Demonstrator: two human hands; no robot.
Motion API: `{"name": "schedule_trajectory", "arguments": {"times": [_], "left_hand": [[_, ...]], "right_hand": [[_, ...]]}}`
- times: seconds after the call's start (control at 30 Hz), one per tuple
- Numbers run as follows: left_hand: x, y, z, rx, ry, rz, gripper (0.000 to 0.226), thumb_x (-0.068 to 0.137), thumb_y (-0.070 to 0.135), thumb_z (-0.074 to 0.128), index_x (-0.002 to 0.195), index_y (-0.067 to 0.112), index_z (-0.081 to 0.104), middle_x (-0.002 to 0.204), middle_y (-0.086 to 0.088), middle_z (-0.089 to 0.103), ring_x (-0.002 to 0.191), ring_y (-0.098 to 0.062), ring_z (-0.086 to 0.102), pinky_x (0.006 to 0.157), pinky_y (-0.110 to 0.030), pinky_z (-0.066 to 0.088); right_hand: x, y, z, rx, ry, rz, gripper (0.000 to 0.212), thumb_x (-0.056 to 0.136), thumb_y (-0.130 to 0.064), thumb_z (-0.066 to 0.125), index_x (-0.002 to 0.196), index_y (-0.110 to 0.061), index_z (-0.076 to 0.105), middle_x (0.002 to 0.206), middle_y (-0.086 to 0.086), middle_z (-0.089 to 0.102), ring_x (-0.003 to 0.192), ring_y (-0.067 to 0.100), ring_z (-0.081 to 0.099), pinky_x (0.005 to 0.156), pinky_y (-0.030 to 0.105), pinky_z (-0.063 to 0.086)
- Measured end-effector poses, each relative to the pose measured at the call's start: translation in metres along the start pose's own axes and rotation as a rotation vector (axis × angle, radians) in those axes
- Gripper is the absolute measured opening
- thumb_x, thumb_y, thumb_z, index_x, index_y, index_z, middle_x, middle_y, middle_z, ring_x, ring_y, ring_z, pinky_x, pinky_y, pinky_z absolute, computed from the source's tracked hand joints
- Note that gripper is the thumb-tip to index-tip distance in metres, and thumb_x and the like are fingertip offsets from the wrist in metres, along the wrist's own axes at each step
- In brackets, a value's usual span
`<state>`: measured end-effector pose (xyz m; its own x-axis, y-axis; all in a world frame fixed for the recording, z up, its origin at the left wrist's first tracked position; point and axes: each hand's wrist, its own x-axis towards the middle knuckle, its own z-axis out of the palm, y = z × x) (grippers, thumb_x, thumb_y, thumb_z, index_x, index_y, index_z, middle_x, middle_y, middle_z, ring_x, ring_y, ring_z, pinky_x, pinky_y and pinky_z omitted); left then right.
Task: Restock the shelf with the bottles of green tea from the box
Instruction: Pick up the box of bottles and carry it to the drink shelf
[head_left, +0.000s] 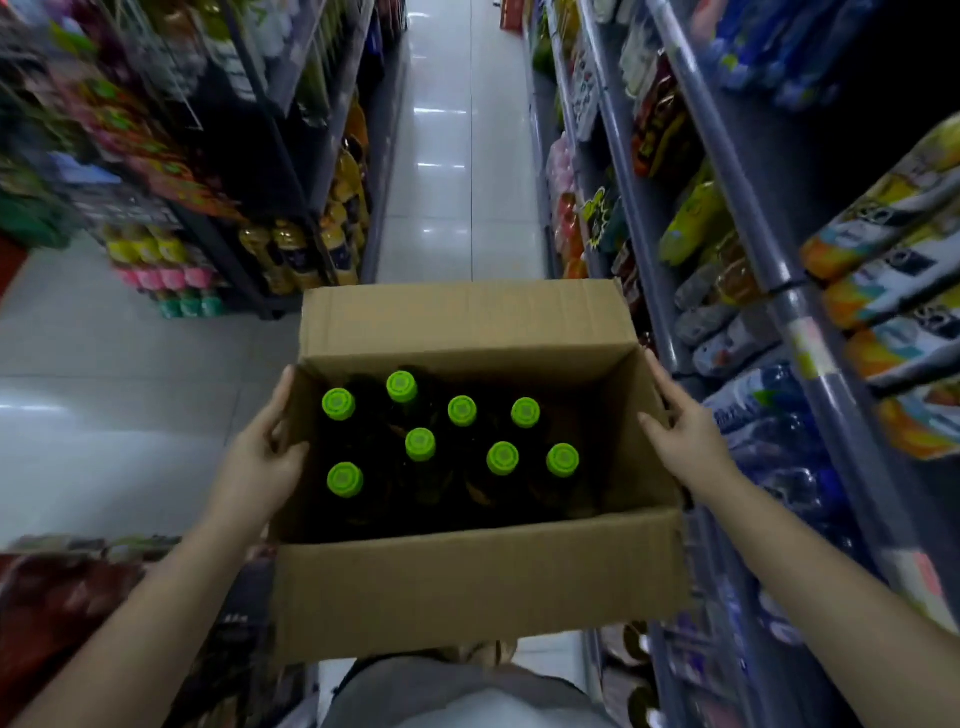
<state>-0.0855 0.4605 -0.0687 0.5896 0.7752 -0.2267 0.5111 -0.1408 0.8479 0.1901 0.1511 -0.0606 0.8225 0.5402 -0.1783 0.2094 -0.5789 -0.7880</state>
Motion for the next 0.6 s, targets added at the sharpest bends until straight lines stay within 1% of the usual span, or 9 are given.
{"name": "schedule_trajectory", "arguments": {"times": [0.07, 0.1, 0.13, 0.17, 0.2, 0.33, 0.43, 0.53, 0.6], "left_hand": [[0.037, 0.004, 0.005, 0.045, 0.007, 0.023, 0.079, 0.087, -0.002, 0.054, 0.142, 0.050, 0.029, 0.123, 0.014, 0.053, 0.113, -0.010, 0.054, 0.086, -0.029, 0.047], [0.057, 0.007, 0.007, 0.035, -0.015, 0.023, 0.079, 0.087, -0.002, 0.054, 0.142, 0.050, 0.029, 0.125, 0.014, 0.053, 0.114, -0.010, 0.054, 0.085, -0.027, 0.046], [0.077, 0.012, 0.009, 0.023, -0.046, 0.020, 0.080, 0.088, -0.002, 0.053, 0.141, 0.053, 0.028, 0.126, 0.013, 0.055, 0.114, -0.012, 0.056, 0.087, -0.029, 0.048], [0.098, 0.017, 0.011, 0.027, -0.065, 0.016, 0.081, 0.089, 0.000, 0.053, 0.138, 0.058, 0.027, 0.125, 0.011, 0.058, 0.111, -0.015, 0.059, 0.089, -0.035, 0.050], [0.117, 0.023, 0.012, 0.045, -0.076, 0.016, 0.081, 0.089, 0.002, 0.053, 0.136, 0.062, 0.025, 0.122, 0.009, 0.060, 0.106, -0.017, 0.061, 0.089, -0.041, 0.052], [0.186, 0.057, 0.015, 0.112, -0.115, 0.052, 0.082, 0.090, 0.007, 0.053, 0.134, 0.067, 0.020, 0.118, 0.006, 0.060, 0.100, -0.021, 0.064, 0.085, -0.050, 0.055], [0.239, 0.080, 0.014, 0.084, -0.135, 0.056, 0.082, 0.090, 0.006, 0.054, 0.133, 0.068, 0.021, 0.125, 0.005, 0.061, 0.106, -0.021, 0.064, 0.088, -0.051, 0.053], [0.286, 0.102, 0.019, 0.083, -0.125, 0.068, 0.082, 0.090, 0.005, 0.055, 0.135, 0.065, 0.023, 0.127, 0.003, 0.061, 0.111, -0.018, 0.061, 0.092, -0.048, 0.052], [0.318, 0.114, 0.026, 0.086, -0.096, 0.069, 0.082, 0.089, 0.005, 0.056, 0.134, 0.065, 0.024, 0.118, 0.004, 0.063, 0.107, -0.016, 0.062, 0.091, -0.046, 0.053]], "right_hand": [[0.037, -0.005, 0.000, 0.034, -0.020, 0.011, 0.069, 0.094, -0.002, 0.050, 0.144, -0.044, 0.027, 0.118, -0.018, 0.058, 0.097, 0.002, 0.063, 0.082, 0.027, 0.056], [0.054, -0.006, 0.001, 0.030, -0.024, 0.019, 0.069, 0.094, -0.002, 0.050, 0.144, -0.045, 0.027, 0.115, -0.026, 0.055, 0.104, 0.007, 0.062, 0.087, 0.030, 0.054], [0.072, -0.008, 0.001, 0.034, -0.018, 0.022, 0.070, 0.094, -0.003, 0.050, 0.143, -0.047, 0.028, 0.112, -0.030, 0.054, 0.109, 0.019, 0.061, 0.091, 0.038, 0.053], [0.089, -0.010, 0.002, 0.038, -0.012, 0.013, 0.070, 0.093, -0.003, 0.051, 0.143, -0.047, 0.028, 0.111, -0.032, 0.053, 0.113, 0.028, 0.058, 0.094, 0.046, 0.050], [0.106, -0.011, 0.002, 0.044, -0.012, 0.007, 0.071, 0.093, -0.002, 0.051, 0.143, -0.046, 0.028, 0.111, -0.033, 0.053, 0.116, 0.032, 0.056, 0.096, 0.049, 0.048], [0.170, -0.020, 0.001, 0.068, 0.036, 0.009, 0.072, 0.092, -0.002, 0.052, 0.142, -0.048, 0.030, 0.117, -0.035, 0.050, 0.121, 0.020, 0.055, 0.095, 0.029, 0.043], [0.217, -0.035, -0.004, 0.094, 0.051, 0.011, 0.072, 0.092, 0.000, 0.052, 0.142, -0.047, 0.029, 0.122, -0.038, 0.044, 0.123, 0.009, 0.049, 0.097, 0.027, 0.041], [0.270, -0.047, -0.009, 0.101, 0.052, -0.005, 0.074, 0.091, 0.000, 0.052, 0.141, -0.049, 0.029, 0.129, -0.033, 0.045, 0.126, 0.012, 0.050, 0.101, 0.031, 0.041], [0.307, -0.053, -0.010, 0.080, 0.046, 0.004, 0.077, 0.091, 0.000, 0.053, 0.139, -0.054, 0.028, 0.136, -0.020, 0.048, 0.121, 0.020, 0.055, 0.101, 0.038, 0.044]]}}
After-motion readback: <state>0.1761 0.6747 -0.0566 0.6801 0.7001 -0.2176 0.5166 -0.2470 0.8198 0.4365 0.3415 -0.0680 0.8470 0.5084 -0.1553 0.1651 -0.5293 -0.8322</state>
